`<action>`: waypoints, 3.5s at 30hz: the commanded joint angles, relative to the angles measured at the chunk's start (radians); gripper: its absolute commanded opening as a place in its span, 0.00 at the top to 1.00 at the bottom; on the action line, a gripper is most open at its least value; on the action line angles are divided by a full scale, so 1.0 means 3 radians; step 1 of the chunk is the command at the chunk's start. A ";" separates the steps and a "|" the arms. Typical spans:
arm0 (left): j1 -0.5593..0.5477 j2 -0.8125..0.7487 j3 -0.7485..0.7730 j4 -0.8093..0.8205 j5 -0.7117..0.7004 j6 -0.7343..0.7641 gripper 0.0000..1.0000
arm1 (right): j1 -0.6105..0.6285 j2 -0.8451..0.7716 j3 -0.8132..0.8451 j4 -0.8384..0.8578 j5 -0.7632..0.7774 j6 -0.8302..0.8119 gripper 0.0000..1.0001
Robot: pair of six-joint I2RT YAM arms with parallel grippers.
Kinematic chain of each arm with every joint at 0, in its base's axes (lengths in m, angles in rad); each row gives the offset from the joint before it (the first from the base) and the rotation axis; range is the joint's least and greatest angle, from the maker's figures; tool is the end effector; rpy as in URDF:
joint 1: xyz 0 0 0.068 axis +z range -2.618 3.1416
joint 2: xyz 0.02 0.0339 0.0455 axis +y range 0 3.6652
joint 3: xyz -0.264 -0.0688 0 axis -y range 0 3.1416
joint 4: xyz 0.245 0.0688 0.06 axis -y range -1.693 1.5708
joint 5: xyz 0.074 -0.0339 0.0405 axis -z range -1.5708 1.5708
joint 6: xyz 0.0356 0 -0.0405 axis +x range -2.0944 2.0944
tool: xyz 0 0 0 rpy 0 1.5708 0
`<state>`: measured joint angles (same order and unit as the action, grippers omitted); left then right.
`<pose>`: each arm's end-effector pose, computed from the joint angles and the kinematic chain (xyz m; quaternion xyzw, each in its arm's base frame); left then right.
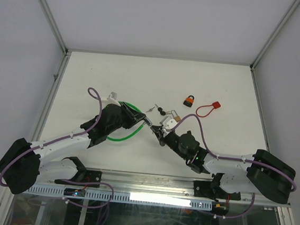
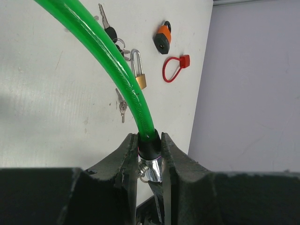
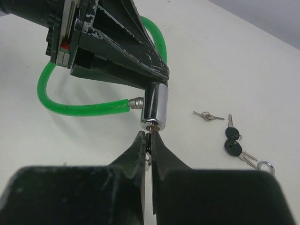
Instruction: Unlock with the key
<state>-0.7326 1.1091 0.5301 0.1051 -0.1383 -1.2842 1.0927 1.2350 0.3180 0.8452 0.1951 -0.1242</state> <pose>0.1799 -0.1552 0.2162 -0.2665 0.8093 -0.4086 0.3272 0.1158 0.2084 0.1970 -0.3620 0.6357 0.2526 0.6333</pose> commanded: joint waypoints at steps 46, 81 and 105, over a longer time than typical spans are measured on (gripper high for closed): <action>-0.0090 0.0244 -0.0286 -0.0141 0.1005 0.1272 0.75 | -0.0203 0.0360 0.0235 -0.0066 0.0052 0.0339 1.00; -0.0636 0.0008 -0.0125 -0.1140 0.0616 0.1674 1.00 | -0.1116 0.0539 0.0306 -0.0141 -0.0335 0.0414 1.00; 0.0432 0.0153 0.0376 -0.1731 -0.0944 0.1282 0.40 | -0.0697 0.1575 0.1031 0.0383 -0.0175 0.1205 1.00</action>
<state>-0.6262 1.1896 0.6102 -0.4740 -0.3965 -0.8986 0.8764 1.6318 0.5369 0.8009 0.0933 0.1532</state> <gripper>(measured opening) 0.561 0.021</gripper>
